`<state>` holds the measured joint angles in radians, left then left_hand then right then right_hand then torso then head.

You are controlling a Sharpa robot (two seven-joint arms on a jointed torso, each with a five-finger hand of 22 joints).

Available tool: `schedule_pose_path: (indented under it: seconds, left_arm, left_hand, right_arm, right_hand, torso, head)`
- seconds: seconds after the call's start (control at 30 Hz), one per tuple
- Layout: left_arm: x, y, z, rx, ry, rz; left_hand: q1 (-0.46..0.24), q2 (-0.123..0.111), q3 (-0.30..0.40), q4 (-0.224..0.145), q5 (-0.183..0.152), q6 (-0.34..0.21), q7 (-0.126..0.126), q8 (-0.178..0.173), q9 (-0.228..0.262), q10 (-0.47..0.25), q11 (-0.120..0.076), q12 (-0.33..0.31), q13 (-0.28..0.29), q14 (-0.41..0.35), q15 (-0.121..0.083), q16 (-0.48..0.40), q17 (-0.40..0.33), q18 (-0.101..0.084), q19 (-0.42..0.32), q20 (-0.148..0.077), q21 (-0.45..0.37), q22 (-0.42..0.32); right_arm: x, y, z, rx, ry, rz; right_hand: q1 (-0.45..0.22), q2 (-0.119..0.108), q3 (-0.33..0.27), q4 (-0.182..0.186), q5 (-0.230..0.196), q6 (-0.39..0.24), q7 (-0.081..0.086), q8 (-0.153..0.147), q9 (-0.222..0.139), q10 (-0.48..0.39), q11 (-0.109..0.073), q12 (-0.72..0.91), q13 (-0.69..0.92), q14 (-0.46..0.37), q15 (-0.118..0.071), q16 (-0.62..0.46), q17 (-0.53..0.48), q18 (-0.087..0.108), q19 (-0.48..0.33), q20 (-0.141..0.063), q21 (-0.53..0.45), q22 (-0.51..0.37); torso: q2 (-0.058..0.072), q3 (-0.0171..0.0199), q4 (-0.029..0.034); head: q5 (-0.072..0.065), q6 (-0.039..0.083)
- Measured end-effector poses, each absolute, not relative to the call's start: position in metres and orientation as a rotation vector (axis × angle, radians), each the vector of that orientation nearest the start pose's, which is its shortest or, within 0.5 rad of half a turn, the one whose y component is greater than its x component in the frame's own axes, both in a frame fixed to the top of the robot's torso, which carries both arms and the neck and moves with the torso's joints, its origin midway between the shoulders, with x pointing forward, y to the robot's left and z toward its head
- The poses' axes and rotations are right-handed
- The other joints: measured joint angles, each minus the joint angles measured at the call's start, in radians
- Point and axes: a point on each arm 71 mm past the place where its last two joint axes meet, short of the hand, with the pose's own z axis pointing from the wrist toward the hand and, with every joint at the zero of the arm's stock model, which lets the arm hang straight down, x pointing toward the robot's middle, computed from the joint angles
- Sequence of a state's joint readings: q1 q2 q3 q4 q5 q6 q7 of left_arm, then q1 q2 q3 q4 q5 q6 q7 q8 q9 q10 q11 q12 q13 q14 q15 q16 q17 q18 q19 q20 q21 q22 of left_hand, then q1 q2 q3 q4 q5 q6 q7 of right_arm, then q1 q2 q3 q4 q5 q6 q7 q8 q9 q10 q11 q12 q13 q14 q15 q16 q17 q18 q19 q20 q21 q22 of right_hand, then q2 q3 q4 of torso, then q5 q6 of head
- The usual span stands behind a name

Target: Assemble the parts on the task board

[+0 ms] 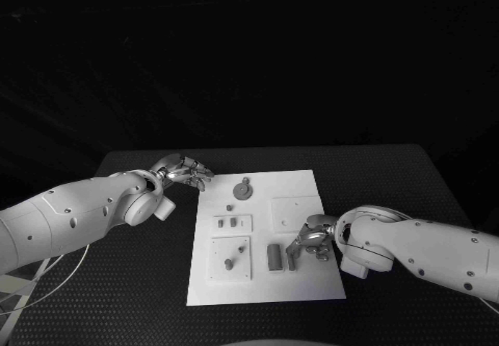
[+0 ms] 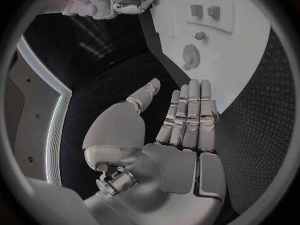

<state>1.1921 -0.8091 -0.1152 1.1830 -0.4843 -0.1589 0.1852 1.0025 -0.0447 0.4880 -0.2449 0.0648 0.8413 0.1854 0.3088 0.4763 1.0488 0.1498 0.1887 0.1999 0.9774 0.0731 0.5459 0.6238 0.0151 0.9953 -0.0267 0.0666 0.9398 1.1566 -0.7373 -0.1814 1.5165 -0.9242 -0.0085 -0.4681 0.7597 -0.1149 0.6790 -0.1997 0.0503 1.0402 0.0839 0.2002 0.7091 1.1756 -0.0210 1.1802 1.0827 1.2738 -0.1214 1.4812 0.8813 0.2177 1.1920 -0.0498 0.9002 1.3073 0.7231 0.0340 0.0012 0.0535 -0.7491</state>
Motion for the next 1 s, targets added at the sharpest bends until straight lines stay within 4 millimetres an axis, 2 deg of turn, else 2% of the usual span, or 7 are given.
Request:
schedule_pose_path:
  seconds: [0.33, 0.53, 0.7, 0.9, 1.0]
  left_arm:
    - [0.525, 0.291, -0.236, -0.765, 1.768, -1.039]
    - [0.525, 0.291, -0.236, -0.765, 1.768, -1.038]
    - [0.525, 0.292, -0.236, -0.765, 1.768, -1.037]
    - [0.525, 0.292, -0.236, -0.766, 1.768, -1.037]
    - [0.525, 0.292, -0.236, -0.766, 1.769, -1.037]
  left_hand:
    - [0.000, 0.000, 0.000, 0.000, 0.000, 0.000, 0.000, 0.000, 0.000, 0.000, 0.000, 0.000, -0.001, 0.000, 0.000, -0.004, 0.001, 0.000, 0.000, 0.000, 0.000, 0.000]
    - [0.000, 0.000, 0.000, 0.000, 0.000, 0.000, 0.000, 0.000, -0.001, 0.000, 0.000, 0.000, -0.001, 0.000, 0.000, -0.004, 0.001, 0.000, 0.000, 0.000, 0.000, 0.000]
    - [0.000, 0.000, 0.000, 0.000, 0.000, 0.000, 0.000, 0.000, -0.001, 0.000, 0.000, 0.000, -0.001, 0.000, 0.000, -0.004, 0.001, 0.000, 0.000, 0.000, 0.000, 0.000]
    - [0.000, 0.000, 0.000, 0.000, 0.000, 0.000, 0.000, 0.000, -0.001, 0.000, 0.000, 0.000, -0.001, 0.000, 0.000, -0.004, 0.002, 0.000, 0.000, 0.000, 0.000, 0.000]
    - [0.000, 0.000, 0.000, 0.000, 0.000, 0.000, 0.000, 0.000, -0.001, 0.000, 0.000, 0.000, -0.001, 0.000, 0.000, -0.004, 0.002, 0.000, 0.000, 0.000, 0.000, 0.000]
  right_arm:
    - [0.437, -0.169, -0.290, 0.285, 2.440, 0.559]
    - [0.433, -0.171, -0.287, 0.255, 2.428, 0.581]
    - [0.426, -0.173, -0.283, 0.206, 2.416, 0.605]
    - [0.422, -0.174, -0.281, 0.132, 2.414, 0.609]
    - [0.421, -0.174, -0.281, 0.098, 2.420, 0.603]
  right_hand:
    - [-0.009, -0.009, 0.004, 0.010, 0.000, 0.000, 0.000, -0.003, -0.003, -0.002, 0.001, 0.000, -0.001, 0.000, 0.000, 0.000, 0.000, 0.000, 0.002, -0.002, -0.004, 0.000]
    - [0.015, -0.036, 0.007, 0.012, 0.000, 0.000, 0.000, -0.006, 0.001, -0.001, 0.001, 0.000, -0.001, 0.003, -0.003, 0.000, 0.005, 0.000, 0.007, -0.004, -0.004, 0.000]
    - [0.049, -0.070, 0.024, 0.001, 0.000, 0.005, 0.004, 0.000, 0.005, 0.004, -0.004, 0.000, -0.001, 0.004, -0.004, 0.000, 0.008, 0.000, 0.011, -0.007, -0.004, 0.000]
    - [0.084, -0.104, 0.028, -0.003, 0.000, 0.010, 0.000, 0.006, 0.010, 0.004, -0.005, 0.000, -0.002, 0.009, -0.008, 0.000, 0.015, 0.000, 0.013, -0.009, -0.004, 0.000]
    - [0.091, -0.098, 0.028, -0.003, 0.000, 0.012, -0.002, 0.007, 0.011, 0.008, -0.008, 0.000, -0.002, 0.009, -0.008, 0.000, 0.016, 0.000, 0.013, -0.009, -0.004, 0.000]
  torso:
    - [0.000, 0.0004, 0.0000]
    - [0.000, 0.0006, 0.0003]
    - [0.000, 0.0007, 0.0003]
    - [0.000, 0.0008, -0.0010]
    - [0.000, 0.0011, -0.0011]
  head:
    - [0.000, 0.000]
    - [0.000, 0.000]
    - [0.001, 0.000]
    - [0.002, 0.001]
    - [0.003, 0.001]
